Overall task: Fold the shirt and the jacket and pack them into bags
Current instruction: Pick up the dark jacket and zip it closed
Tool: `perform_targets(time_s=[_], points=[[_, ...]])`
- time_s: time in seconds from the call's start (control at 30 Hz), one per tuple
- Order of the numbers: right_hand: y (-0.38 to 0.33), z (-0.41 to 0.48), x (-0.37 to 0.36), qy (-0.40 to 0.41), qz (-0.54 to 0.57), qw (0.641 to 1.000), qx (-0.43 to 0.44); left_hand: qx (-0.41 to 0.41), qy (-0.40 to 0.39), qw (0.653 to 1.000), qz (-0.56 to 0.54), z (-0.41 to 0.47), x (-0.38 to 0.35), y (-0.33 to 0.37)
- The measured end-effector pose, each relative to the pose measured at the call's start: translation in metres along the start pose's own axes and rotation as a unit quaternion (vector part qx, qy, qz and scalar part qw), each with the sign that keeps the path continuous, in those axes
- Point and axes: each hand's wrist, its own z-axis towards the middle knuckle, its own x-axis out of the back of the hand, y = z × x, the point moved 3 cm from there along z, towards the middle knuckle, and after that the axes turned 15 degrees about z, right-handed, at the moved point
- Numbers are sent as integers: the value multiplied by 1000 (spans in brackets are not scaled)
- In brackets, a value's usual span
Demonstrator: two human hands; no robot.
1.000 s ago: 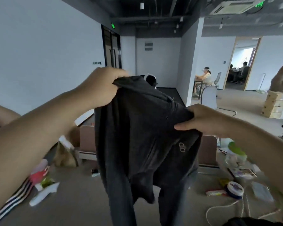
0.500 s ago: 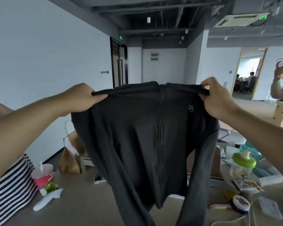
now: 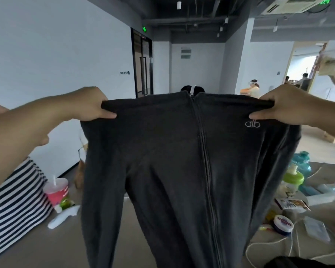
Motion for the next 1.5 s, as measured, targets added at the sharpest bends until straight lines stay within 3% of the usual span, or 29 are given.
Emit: perform_targets(time_s=[0.07,0.17,0.23,0.37,0.43,0.53,0.6,0.7,0.8,0.9,1.0,1.1,1.17,1.23,1.33,1.5], points=[[6,1,-3,32,-3,999,-8,53,100,993,-31,5,-3,-1],[15,-3,-8,85,68,994,-27,151,169,943,-243,6,-11,-8],[17,-6,-16,96,140,985,-36,181,118,894,-392,9,-21,-4],[12,-11,-35,23,265,961,-75,165,-12,828,-536,5,-35,13],[12,-16,-38,-36,313,944,-97,104,-87,844,-519,-1,-35,14],[18,-21,-39,-110,357,920,-117,-15,-129,937,-325,-9,-35,5],[25,-19,-37,-92,380,913,-117,-30,-101,980,-170,-9,-37,-5],[28,-16,-36,-56,391,912,-112,-12,-21,997,-70,-1,-41,-16],[31,-12,-40,-49,362,927,-82,48,128,987,-81,1,-43,-19],[29,-14,-46,-60,422,902,-69,126,250,952,-126,-4,-40,-29],[26,-14,-53,-83,517,848,-82,188,202,947,-163,-4,-44,-41],[22,-14,-53,-103,562,812,-120,210,127,893,-377,-4,-52,-43],[17,-13,-48,-143,541,821,-115,188,74,851,-484,-4,-54,-38],[19,-14,-48,-184,461,859,-127,157,53,836,-523,-6,-52,-33],[21,-18,-44,-211,401,880,-141,92,43,848,-520,-11,-47,-27],[28,-16,-31,-286,444,835,-154,-88,-85,890,-438,-29,-40,-29]])
